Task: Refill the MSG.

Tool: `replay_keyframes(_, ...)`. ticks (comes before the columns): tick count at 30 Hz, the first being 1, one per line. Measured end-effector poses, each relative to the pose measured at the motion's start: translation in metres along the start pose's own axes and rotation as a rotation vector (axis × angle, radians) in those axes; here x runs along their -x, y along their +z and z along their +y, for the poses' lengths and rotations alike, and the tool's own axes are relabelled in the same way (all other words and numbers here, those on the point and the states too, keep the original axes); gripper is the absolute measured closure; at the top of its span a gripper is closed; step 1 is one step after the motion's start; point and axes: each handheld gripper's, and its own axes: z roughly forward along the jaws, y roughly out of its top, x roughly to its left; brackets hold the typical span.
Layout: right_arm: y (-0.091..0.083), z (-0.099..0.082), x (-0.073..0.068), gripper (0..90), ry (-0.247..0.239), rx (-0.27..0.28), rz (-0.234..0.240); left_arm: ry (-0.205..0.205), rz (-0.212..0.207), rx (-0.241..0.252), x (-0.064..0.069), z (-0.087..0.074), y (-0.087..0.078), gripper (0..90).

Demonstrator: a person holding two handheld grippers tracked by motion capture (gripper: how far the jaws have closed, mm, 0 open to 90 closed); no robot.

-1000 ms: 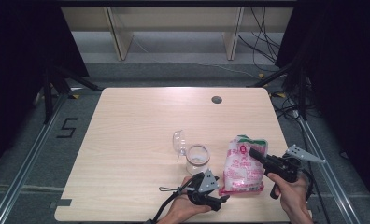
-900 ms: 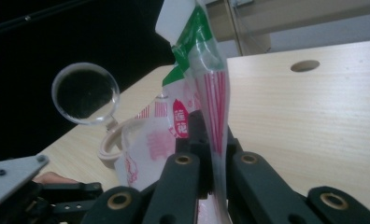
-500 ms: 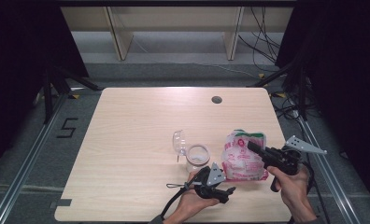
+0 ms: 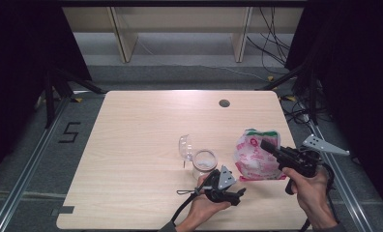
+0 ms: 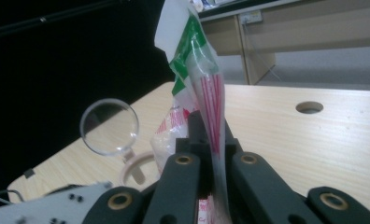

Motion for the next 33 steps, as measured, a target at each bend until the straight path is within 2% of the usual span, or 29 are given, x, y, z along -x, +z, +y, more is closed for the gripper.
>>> replay_keyframes(2, -0.002, 0.008, -0.008, 90.0, -0.019, -0.004, 0.019, 0.012, 0.009, 0.012, 0.003, 0.001, 0.000, 30.1)
replay_keyframes(3, -0.002, 0.009, -0.011, 90.0, -0.012, -0.001, 0.028, 0.023, 0.002, 0.011, 0.002, 0.002, 0.000, 30.8)
replay_keyframes(4, -0.002, 0.011, -0.013, 90.0, -0.025, 0.004, 0.031, 0.011, -0.003, 0.006, 0.003, 0.003, 0.000, 31.3)
replay_keyframes(5, -0.002, 0.011, -0.013, 90.0, -0.025, 0.004, 0.031, 0.008, 0.015, 0.013, 0.004, 0.003, 0.000, 31.3)
replay_keyframes(6, -0.002, 0.015, -0.017, 90.0, -0.046, 0.010, 0.037, 0.013, 0.021, 0.027, 0.006, 0.004, 0.001, 32.3)
replay_keyframes(8, -0.001, 0.017, -0.021, 90.0, -0.029, 0.006, 0.044, 0.022, 0.031, 0.029, 0.008, 0.004, 0.002, 33.7)
replay_keyframes(9, -0.001, 0.018, -0.021, 90.0, -0.041, 0.011, 0.049, 0.020, 0.029, 0.030, 0.008, 0.004, 0.003, 34.8)
replay_keyframes(10, 0.000, 0.018, -0.024, 90.0, -0.021, 0.006, 0.059, 0.023, 0.036, 0.039, 0.009, 0.004, 0.003, 37.4)
replay_keyframes(12, 0.001, 0.019, -0.027, 90.0, -0.030, -0.004, 0.049, 0.043, 0.064, 0.055, 0.011, 0.003, 0.003, 40.2)
replay_keyframes(14, 0.002, 0.019, -0.028, 90.0, -0.062, -0.005, 0.045, 0.020, 0.065, 0.079, 0.014, 0.003, 0.003, 47.1)
replay_keyframes(15, 0.003, 0.018, -0.031, 90.0, -0.026, -0.018, 0.058, 0.035, 0.063, 0.081, 0.014, 0.003, 0.003, 48.9)
replay_keyframes(16, 0.004, 0.018, -0.032, 90.0, -0.022, -0.021, 0.068, 0.041, 0.076, 0.097, 0.017, 0.003, 0.004, 53.4)
replay_keyframes(18, 0.005, 0.019, -0.035, 90.0, -0.028, -0.028, 0.068, 0.053, 0.107, 0.092, 0.018, 0.002, 0.005, 55.2)
replay_keyframes(19, 0.007, 0.019, -0.035, 90.0, -0.059, -0.025, 0.063, 0.042, 0.100, 0.101, 0.018, 0.001, 0.007, 57.7)
replay_keyframes(20, 0.008, 0.020, -0.036, 90.0, -0.063, -0.033, 0.064, 0.024, 0.100, 0.103, 0.019, 0.001, 0.008, 59.9)
replay_keyframes(21, 0.009, 0.020, -0.040, 90.0, -0.039, -0.047, 0.062, 0.016, 0.087, 0.108, 0.019, 0.001, 0.009, 62.2)
replay_keyframes(22, 0.011, 0.021, -0.040, 90.0, -0.045, -0.050, 0.071, 0.007, 0.084, 0.121, 0.019, 0.000, 0.010, 64.5)
replay_keyframes(24, 0.014, 0.024, -0.040, 90.0, -0.088, -0.048, 0.061, -0.002, 0.087, 0.132, 0.019, 0.000, 0.010, 68.0)
replay_keyframes(25, 0.015, 0.025, -0.041, 90.0, -0.080, -0.050, 0.060, -0.017, 0.081, 0.160, 0.019, 0.000, 0.010, 68.7)
replay_keyframes(26, 0.016, 0.027, -0.041, 90.0, -0.089, -0.047, 0.058, -0.017, 0.081, 0.160, 0.019, 0.000, 0.010, 69.1)
replay_keyframes(27, 0.017, 0.028, -0.042, 90.0, -0.077, -0.058, 0.052, -0.027, 0.093, 0.166, 0.020, 0.000, 0.009, 69.9)
replay_keyframes(28, 0.019, 0.030, -0.042, 90.0, -0.095, -0.059, 0.046, -0.030, 0.084, 0.181, 0.020, 0.000, 0.010, 70.4)
replay_keyframes(29, 0.021, 0.032, -0.041, 90.0, -0.111, -0.066, 0.044, -0.036, 0.082, 0.172, 0.020, 0.000, 0.008, 70.8)
replay_keyframes(33, 0.030, 0.036, -0.042, 90.0, -0.115, -0.090, 0.030, -0.057, 0.060, 0.189, 0.020, -0.001, 0.007, 71.5)
